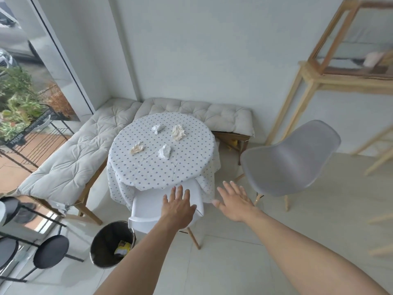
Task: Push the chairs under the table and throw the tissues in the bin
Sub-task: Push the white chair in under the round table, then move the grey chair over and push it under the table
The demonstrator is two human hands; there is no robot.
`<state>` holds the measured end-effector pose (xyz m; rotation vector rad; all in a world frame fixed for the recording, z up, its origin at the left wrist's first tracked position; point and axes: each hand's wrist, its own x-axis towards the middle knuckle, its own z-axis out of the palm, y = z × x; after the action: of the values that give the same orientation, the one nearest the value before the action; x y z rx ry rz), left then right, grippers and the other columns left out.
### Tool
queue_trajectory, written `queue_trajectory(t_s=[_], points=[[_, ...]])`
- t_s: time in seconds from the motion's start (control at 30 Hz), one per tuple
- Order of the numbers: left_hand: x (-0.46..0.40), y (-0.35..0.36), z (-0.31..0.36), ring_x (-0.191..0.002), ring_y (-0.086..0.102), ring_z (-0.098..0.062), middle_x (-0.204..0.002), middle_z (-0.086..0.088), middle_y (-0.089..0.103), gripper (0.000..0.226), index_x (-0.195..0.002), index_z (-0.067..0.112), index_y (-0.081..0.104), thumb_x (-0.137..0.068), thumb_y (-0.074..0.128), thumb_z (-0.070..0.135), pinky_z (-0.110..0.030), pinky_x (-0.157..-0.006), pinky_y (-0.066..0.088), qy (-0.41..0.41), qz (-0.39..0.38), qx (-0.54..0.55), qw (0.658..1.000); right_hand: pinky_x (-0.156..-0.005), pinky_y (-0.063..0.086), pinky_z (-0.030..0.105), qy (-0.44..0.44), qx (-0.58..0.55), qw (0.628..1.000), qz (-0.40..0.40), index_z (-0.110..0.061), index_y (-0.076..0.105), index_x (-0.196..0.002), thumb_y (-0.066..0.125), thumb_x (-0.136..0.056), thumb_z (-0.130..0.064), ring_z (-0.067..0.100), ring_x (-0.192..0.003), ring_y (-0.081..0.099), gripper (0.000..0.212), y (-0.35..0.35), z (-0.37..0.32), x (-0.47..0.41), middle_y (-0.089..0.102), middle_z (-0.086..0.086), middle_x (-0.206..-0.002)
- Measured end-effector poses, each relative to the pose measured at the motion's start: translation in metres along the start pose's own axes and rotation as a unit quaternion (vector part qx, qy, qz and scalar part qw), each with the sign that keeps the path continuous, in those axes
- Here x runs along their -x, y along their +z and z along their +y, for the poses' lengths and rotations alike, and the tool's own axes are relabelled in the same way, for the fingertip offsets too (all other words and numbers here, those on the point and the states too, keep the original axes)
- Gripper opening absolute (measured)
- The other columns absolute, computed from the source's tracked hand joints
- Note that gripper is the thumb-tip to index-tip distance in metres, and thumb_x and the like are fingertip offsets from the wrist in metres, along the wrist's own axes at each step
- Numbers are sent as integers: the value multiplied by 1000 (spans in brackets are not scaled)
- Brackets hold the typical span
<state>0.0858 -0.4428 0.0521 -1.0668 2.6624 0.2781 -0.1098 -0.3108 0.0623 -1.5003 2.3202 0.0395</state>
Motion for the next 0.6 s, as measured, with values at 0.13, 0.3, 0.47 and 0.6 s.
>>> queue_trajectory(t_s=[0.13,0.3,0.47,0.6], points=[[-16,-15,62,-155,-11,-33,-171,-10,-9,71,-162,16,1,-106,23,55,-59,-123,6,34,-2,-12,999,-125,1,56,36,7,999,20,-22,17,-162,23,-104,-64,29,-157,-8,72,-18,54,25,-1,7,-173],[-36,-23,153,-155,-13,-32,-170,-11,-11,74,-161,15,-1,-106,27,55,-60,-123,4,77,5,-19,997,-125,1,56,77,1,996,43,-22,18,-162,24,-104,-64,30,-157,-7,71,-33,133,59,0,7,-173],[-54,-24,254,-155,-12,-32,-171,-11,-10,74,-161,17,0,-105,27,57,-61,-123,6,104,16,-19,994,-124,3,57,107,4,993,54,-21,20,-162,26,-104,-64,31,-157,-6,72,-44,232,99,1,9,-172],[-63,-27,341,-155,-13,-34,-170,-11,-13,75,-162,17,-3,-105,24,58,-61,-123,5,106,13,-22,994,-124,3,57,121,15,991,61,-22,20,-161,27,-104,-64,30,-157,-6,71,-65,318,125,1,8,-172]])
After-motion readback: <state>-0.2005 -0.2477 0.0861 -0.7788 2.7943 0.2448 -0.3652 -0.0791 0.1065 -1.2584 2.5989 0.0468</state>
